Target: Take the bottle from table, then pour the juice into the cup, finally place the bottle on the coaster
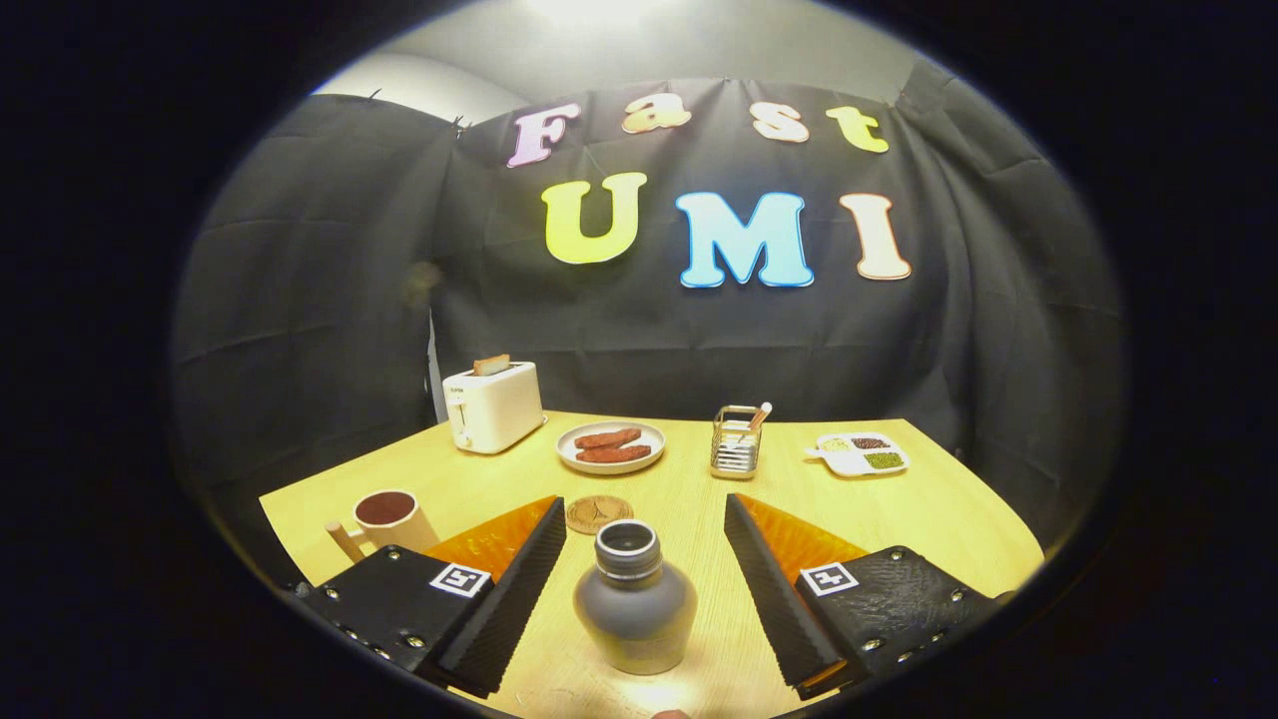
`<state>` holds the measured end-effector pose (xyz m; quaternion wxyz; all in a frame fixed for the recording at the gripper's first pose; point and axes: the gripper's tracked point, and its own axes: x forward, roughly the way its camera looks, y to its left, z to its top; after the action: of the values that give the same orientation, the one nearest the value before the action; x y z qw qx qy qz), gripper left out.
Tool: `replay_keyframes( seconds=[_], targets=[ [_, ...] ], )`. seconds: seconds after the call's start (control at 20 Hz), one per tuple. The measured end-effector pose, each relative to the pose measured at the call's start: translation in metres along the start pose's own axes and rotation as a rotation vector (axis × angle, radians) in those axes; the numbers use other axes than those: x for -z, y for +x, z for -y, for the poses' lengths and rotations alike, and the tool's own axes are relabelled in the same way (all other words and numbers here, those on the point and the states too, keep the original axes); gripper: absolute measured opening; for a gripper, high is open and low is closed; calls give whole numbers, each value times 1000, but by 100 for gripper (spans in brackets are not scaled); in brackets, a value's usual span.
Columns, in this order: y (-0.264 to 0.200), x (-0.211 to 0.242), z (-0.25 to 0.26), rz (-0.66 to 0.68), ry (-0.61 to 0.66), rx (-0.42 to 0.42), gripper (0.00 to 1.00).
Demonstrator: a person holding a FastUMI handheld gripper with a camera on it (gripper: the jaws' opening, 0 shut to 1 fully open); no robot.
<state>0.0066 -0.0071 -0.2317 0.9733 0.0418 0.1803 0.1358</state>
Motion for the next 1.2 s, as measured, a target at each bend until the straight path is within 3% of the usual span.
replay_keyframes(
  seconds=[0.7,1.2],
  targets=[
    [0,98,-6,-193,-35,-24,98],
    [11,114,0,-227,0,-13,96]
  ],
)
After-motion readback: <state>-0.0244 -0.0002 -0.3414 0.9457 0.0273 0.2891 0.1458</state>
